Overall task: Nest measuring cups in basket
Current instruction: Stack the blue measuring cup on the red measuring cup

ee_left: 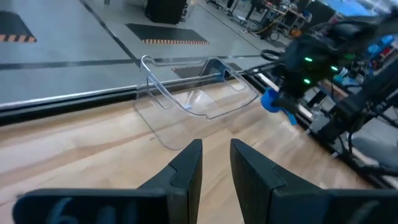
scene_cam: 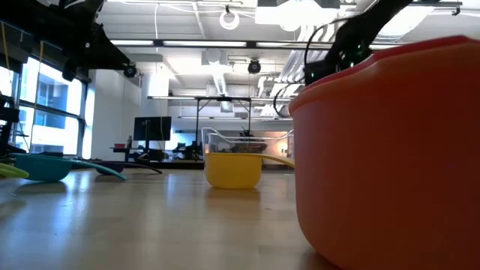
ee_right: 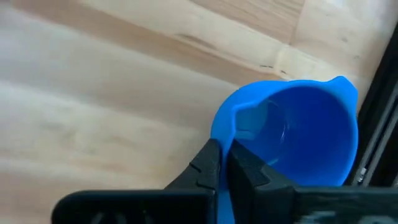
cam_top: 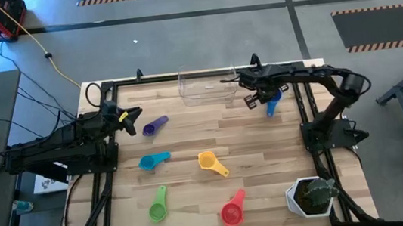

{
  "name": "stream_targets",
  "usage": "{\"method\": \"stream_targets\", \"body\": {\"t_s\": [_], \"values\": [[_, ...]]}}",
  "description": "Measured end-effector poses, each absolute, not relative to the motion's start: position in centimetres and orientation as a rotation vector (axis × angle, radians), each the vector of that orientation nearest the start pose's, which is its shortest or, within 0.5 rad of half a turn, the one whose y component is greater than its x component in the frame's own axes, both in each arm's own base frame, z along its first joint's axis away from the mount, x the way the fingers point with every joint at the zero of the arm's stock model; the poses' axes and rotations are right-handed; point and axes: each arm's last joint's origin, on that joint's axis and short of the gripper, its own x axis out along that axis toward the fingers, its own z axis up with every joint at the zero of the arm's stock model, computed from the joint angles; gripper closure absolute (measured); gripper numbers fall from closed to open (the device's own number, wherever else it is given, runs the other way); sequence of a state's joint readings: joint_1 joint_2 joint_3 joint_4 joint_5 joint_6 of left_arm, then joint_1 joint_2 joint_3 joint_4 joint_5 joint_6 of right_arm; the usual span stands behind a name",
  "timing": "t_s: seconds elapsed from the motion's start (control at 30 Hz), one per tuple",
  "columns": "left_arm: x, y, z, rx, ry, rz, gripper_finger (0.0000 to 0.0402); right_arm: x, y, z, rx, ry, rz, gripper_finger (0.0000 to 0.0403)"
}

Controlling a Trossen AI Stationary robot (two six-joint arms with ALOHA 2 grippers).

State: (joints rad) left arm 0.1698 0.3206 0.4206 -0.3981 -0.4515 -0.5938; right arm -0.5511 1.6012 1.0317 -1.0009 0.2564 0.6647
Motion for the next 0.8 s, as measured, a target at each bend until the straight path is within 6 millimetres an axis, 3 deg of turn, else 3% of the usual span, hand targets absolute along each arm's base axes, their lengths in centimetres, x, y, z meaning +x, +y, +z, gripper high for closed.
{"method": "stream_targets", "body": {"t_s": [0.47,0.8], "values": [[9.3,2.9,24.3,-0.737,0.028,0.712,0.0328,21.4,-6.8,25.3,0.693,1.159,-0.932,0.0400],[9.5,2.5,24.3,-0.884,0.054,0.585,0.0328,22.6,-1.3,26.4,0.583,1.111,-0.633,0.0401]]}}
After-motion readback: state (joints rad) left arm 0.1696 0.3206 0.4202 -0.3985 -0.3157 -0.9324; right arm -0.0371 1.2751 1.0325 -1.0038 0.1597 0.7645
